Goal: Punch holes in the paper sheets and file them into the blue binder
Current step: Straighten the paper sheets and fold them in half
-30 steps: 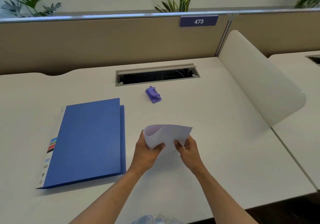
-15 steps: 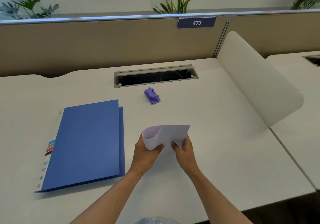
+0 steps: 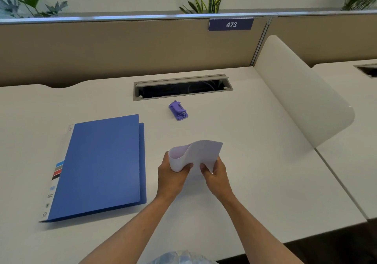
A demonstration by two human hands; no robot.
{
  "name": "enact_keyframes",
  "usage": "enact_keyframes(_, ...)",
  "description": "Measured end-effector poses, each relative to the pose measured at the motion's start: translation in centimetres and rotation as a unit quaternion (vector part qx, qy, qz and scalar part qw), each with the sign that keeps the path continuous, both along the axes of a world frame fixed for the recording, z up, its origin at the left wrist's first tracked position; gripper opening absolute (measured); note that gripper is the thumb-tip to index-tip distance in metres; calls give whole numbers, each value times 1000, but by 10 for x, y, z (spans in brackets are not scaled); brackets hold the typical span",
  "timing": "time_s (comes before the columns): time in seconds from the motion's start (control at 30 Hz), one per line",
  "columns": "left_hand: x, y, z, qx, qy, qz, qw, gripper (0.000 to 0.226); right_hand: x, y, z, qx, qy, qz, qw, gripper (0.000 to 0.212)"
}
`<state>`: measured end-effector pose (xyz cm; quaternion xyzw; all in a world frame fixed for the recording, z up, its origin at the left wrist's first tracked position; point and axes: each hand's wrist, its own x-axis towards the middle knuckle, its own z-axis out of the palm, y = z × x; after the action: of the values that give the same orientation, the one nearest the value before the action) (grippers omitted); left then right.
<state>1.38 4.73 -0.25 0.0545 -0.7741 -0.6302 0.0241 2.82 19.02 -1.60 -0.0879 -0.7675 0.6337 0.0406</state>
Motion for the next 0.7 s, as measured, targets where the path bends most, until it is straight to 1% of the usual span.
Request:
enact_keyframes(0.23, 2, -3, 1, -4, 4, -23, 1000, 59, 0, 1, -2, 14, 0, -8, 1000, 48)
enact_keyframes(0.4, 5, -15, -7, -24, -31, -52, 998, 66, 0, 0, -1, 15, 10, -7, 1000, 48)
enact_keyframes(0.53, 7, -16, -9, -44, -49, -65, 996, 61, 2, -2, -4, 11, 9, -8, 1000, 49)
enact_keyframes(0.7, 7, -14, -12, -54, -50, -67, 995, 58, 5, -2, -10, 16, -6, -7, 1000, 47)
